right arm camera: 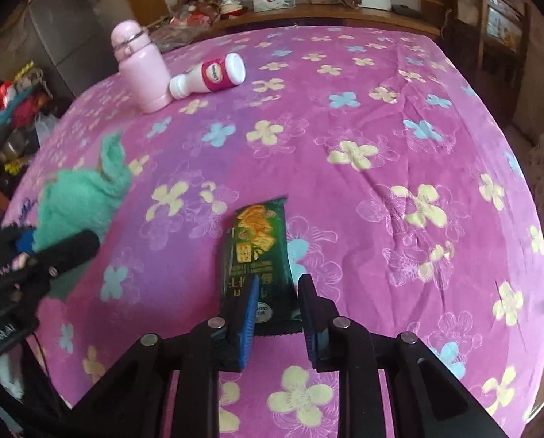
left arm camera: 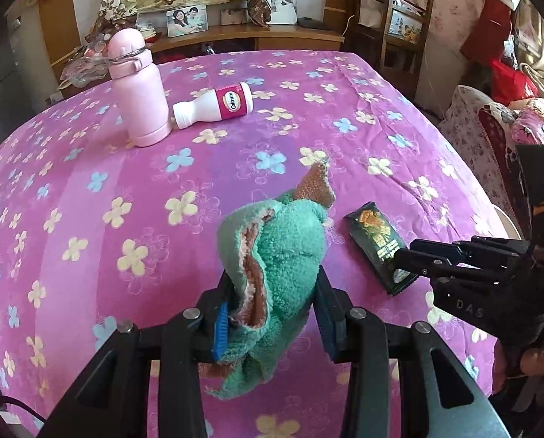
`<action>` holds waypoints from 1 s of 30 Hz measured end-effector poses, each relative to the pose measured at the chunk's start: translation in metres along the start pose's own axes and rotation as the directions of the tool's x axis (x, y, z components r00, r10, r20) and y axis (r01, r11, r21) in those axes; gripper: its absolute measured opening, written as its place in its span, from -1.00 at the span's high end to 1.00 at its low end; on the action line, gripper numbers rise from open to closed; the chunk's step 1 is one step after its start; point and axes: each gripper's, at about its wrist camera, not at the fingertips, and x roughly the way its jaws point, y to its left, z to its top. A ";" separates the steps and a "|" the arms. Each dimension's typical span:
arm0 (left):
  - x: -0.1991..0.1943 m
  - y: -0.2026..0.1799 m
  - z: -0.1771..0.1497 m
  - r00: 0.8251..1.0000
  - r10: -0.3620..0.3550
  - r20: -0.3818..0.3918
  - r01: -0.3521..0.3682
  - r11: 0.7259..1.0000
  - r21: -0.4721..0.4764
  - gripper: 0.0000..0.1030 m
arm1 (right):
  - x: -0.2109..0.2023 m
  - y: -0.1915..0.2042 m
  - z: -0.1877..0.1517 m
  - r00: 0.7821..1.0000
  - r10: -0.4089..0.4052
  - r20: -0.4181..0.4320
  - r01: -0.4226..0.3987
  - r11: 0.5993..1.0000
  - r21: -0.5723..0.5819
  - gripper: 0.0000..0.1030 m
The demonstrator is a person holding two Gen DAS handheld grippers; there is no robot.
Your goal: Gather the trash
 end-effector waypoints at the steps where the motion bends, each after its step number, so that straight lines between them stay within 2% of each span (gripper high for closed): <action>1: 0.000 0.000 0.000 1.000 -0.002 0.000 0.002 1.000 -0.001 0.19 | 0.000 -0.001 -0.001 1.000 0.020 -0.001 -0.020 1.000 0.008 0.49; 4: 0.002 0.000 0.000 1.000 -0.004 -0.006 0.004 1.000 -0.003 0.19 | -0.001 -0.001 0.001 0.998 0.059 0.011 -0.059 0.998 0.025 0.44; 6: 0.003 0.000 0.000 1.000 -0.004 -0.011 0.004 1.000 -0.003 0.19 | 0.000 0.001 0.003 0.998 0.060 0.013 -0.060 0.998 0.021 -0.05; 7: 0.003 0.002 -0.001 1.000 -0.004 -0.010 0.004 1.000 -0.005 0.19 | 0.003 0.002 0.004 0.998 0.070 0.008 -0.070 0.997 0.016 -0.55; 8: 0.002 0.002 -0.001 1.000 -0.003 -0.009 0.003 1.000 -0.007 0.19 | 0.003 0.005 0.004 0.995 0.096 -0.001 -0.096 0.995 0.010 -0.57; 12: 0.006 0.007 -0.001 1.000 0.000 -0.016 0.000 1.000 -0.022 0.19 | 0.000 0.015 0.007 0.997 0.076 0.009 -0.075 0.997 -0.029 -0.57; 15: 0.006 0.006 -0.003 1.000 -0.004 -0.016 0.003 1.000 -0.027 0.19 | 0.014 0.021 0.006 0.999 0.016 -0.033 -0.019 0.997 -0.070 -0.57; 18: 0.007 0.003 -0.003 1.000 -0.007 -0.016 0.007 1.000 -0.024 0.19 | 0.018 0.027 -0.001 0.999 -0.044 -0.012 0.042 0.990 -0.133 -0.49; 19: 0.006 -0.001 -0.002 1.000 -0.011 -0.016 0.011 1.000 -0.020 0.19 | 0.017 0.029 -0.002 0.997 -0.081 0.003 0.080 0.985 -0.153 -0.16; 20: 0.006 -0.003 -0.002 1.000 -0.014 -0.014 0.014 1.000 -0.018 0.19 | 0.015 0.028 -0.003 0.995 -0.101 0.014 0.102 0.982 -0.162 0.26; 22: 0.005 -0.013 0.001 1.000 -0.030 -0.009 0.030 1.000 -0.008 0.19 | 0.007 0.017 -0.005 0.998 -0.058 0.010 0.059 0.989 -0.133 0.28; 27: 0.005 -0.047 0.007 0.997 -0.080 0.002 0.080 0.996 0.028 0.19 | -0.033 -0.029 -0.016 0.998 -0.017 0.054 0.018 1.000 -0.015 0.30; 30: 0.006 -0.078 0.011 0.993 -0.117 0.006 0.116 0.991 0.064 0.19 | -0.068 -0.061 -0.025 0.994 -0.050 0.097 0.046 0.998 0.044 0.30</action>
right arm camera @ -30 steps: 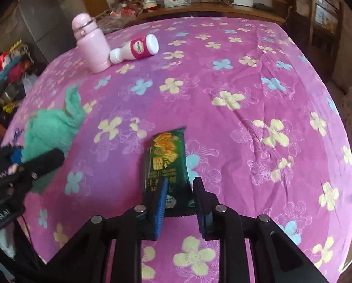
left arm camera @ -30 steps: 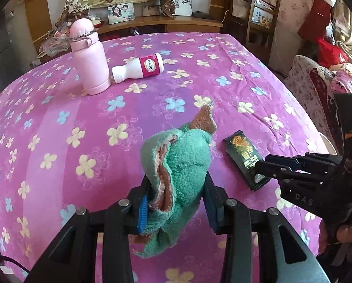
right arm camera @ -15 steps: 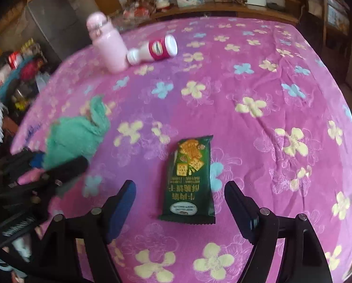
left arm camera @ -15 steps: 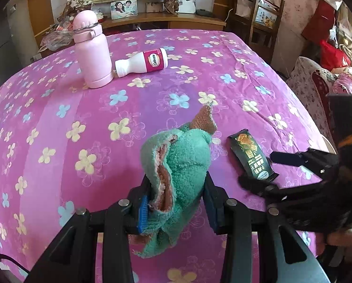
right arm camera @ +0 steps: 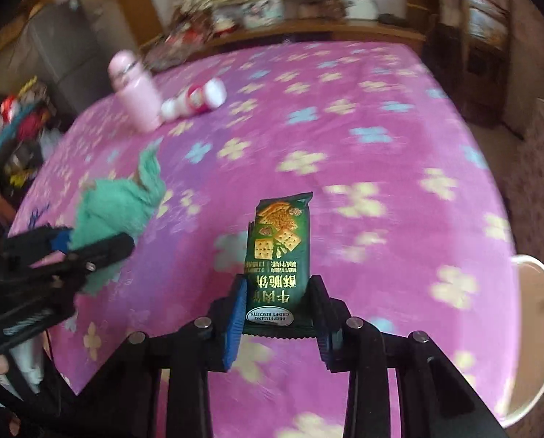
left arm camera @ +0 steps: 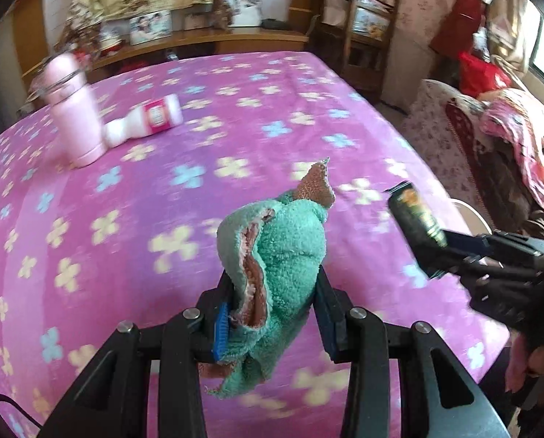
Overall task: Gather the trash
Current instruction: 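Carry the towel and biscuit packet over the white bucket and open both grippers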
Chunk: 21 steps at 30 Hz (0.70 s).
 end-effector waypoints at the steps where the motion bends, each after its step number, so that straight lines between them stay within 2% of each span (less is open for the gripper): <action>1: 0.002 -0.012 0.002 1.000 -0.014 0.002 0.014 1.000 0.015 0.19 | -0.011 -0.012 -0.002 1.000 -0.013 0.008 0.013 1.000 0.020 0.30; 10: 0.013 -0.115 0.022 0.993 -0.120 0.001 0.119 0.983 0.140 0.19 | -0.082 -0.122 -0.026 0.987 -0.152 0.043 0.141 0.970 0.197 0.30; 16: 0.026 -0.178 0.032 0.982 -0.189 -0.022 0.190 0.959 0.210 0.19 | -0.099 -0.184 -0.053 0.974 -0.223 0.027 0.205 0.931 0.301 0.30; 21: 0.042 -0.223 0.035 0.969 -0.240 -0.054 0.246 0.939 0.242 0.19 | -0.100 -0.222 -0.075 0.969 -0.248 -0.001 0.231 0.902 0.365 0.30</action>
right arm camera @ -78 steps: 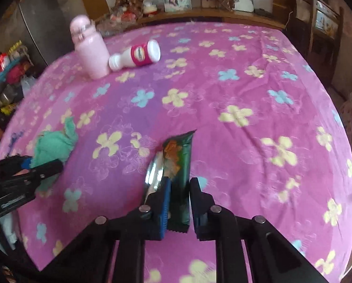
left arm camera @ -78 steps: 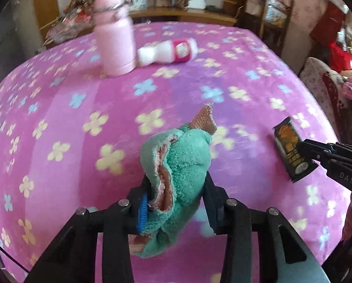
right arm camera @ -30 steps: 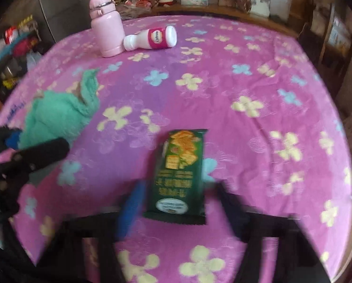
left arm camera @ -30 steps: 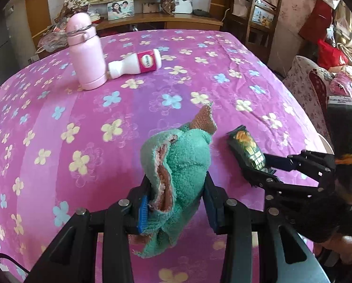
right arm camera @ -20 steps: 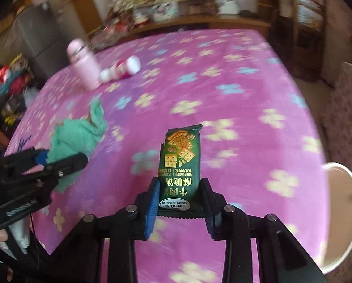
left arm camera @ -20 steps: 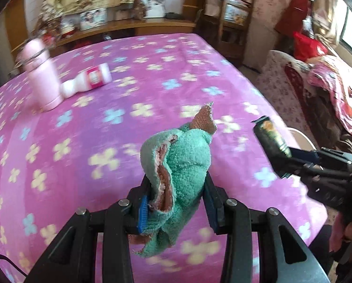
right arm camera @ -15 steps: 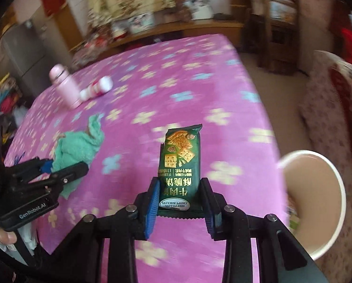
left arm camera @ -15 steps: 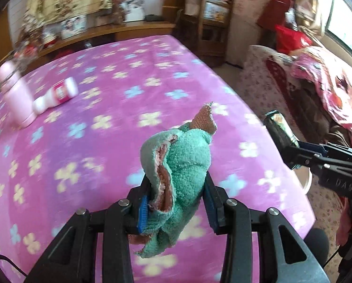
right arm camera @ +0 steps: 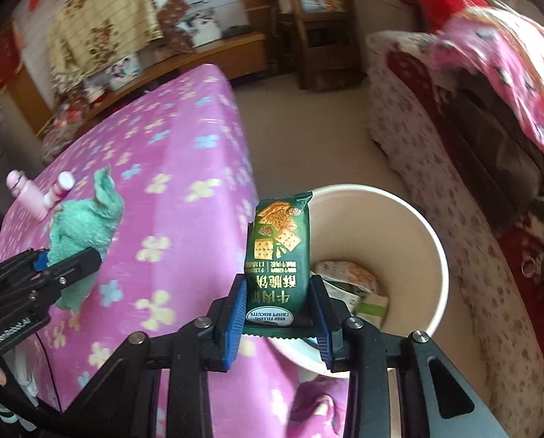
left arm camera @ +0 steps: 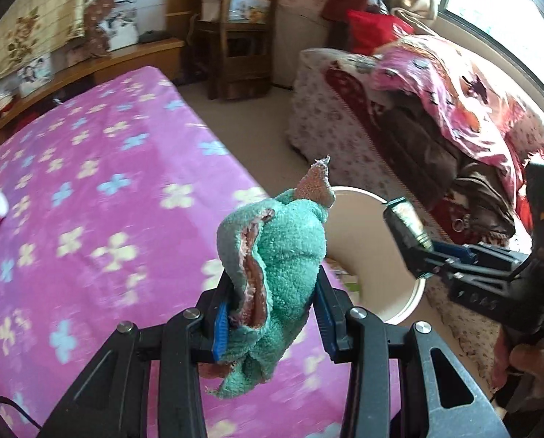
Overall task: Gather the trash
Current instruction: 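Carry the towel and biscuit packet over the white bucket and open both grippers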
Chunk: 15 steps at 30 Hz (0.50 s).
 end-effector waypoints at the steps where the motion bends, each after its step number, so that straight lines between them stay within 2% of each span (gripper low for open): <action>1: 0.004 -0.004 0.002 1.000 -0.012 -0.003 0.012 1.000 0.002 0.19 | 0.002 -0.007 -0.002 1.000 -0.006 -0.004 0.006 1.000 0.010 0.30; 10: 0.039 -0.035 0.016 0.992 -0.119 -0.029 0.119 0.993 -0.007 0.16 | 0.018 -0.046 -0.011 0.998 -0.051 -0.020 0.053 0.996 0.077 0.23; 11: 0.040 -0.036 0.017 0.992 -0.122 -0.027 0.122 0.992 -0.012 0.14 | 0.020 -0.047 -0.012 0.998 -0.055 -0.020 0.057 0.995 0.078 -0.01; 13: 0.043 -0.037 0.018 0.992 -0.125 -0.019 0.125 0.992 -0.020 0.04 | 0.022 -0.050 -0.013 0.998 -0.058 -0.011 0.058 0.994 0.094 -0.33; 15: 0.043 -0.035 0.018 0.989 -0.147 -0.011 0.147 0.989 -0.027 -0.19 | 0.022 -0.053 -0.014 0.999 -0.047 0.000 0.046 0.992 0.118 -0.34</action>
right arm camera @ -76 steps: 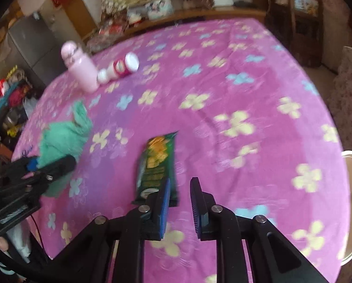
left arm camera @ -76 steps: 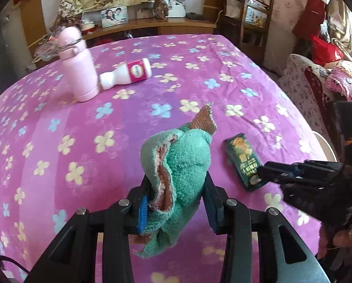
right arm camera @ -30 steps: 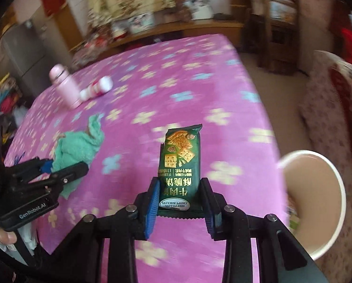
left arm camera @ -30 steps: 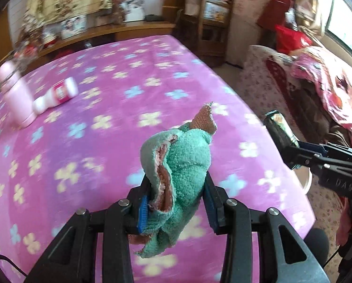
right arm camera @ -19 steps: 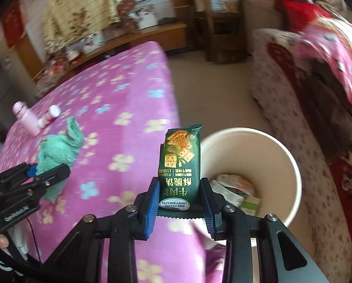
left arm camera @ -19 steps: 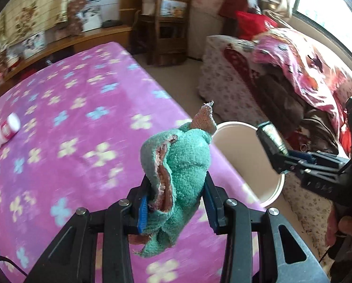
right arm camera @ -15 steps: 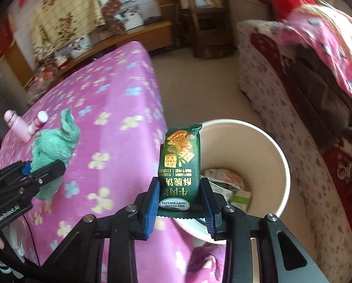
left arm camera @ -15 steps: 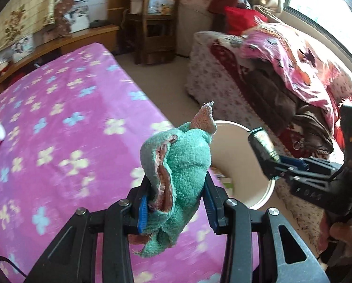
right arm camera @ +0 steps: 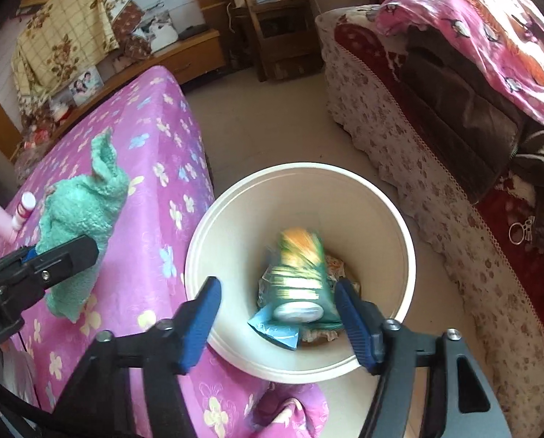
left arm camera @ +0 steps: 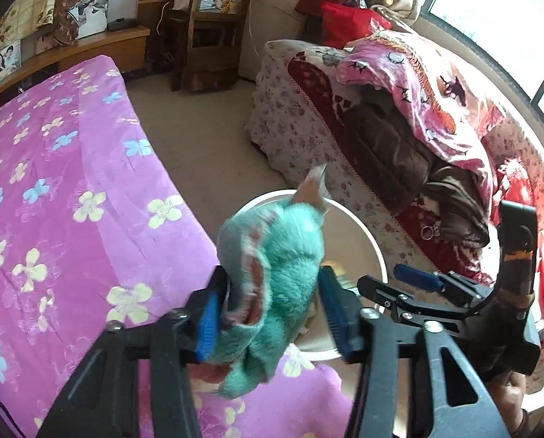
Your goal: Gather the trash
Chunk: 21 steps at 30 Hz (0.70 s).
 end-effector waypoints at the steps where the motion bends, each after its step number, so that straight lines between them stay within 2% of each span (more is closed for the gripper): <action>1: -0.001 0.001 0.000 1.000 -0.010 0.006 0.010 1.000 -0.006 -0.32 | 0.001 -0.002 0.000 1.000 0.005 0.000 -0.005 1.000 0.011 -0.34; 4: -0.004 0.002 0.000 1.000 -0.014 0.022 0.014 1.000 -0.012 -0.44 | -0.001 -0.004 -0.003 1.000 0.010 0.005 -0.010 1.000 0.020 -0.34; 6: -0.007 0.003 -0.001 1.000 -0.007 0.029 0.007 1.000 -0.013 -0.45 | -0.001 -0.006 -0.004 1.000 0.007 0.002 -0.007 1.000 0.027 -0.34; 15: -0.029 0.007 -0.012 0.991 0.101 0.082 -0.103 0.995 0.016 -0.45 | -0.022 0.012 -0.016 0.998 -0.015 0.057 0.015 1.000 -0.008 -0.34; 21: -0.053 0.010 -0.021 0.976 0.165 0.144 -0.168 0.986 0.009 -0.45 | -0.044 0.033 -0.025 0.994 -0.024 0.111 0.027 0.999 -0.027 -0.34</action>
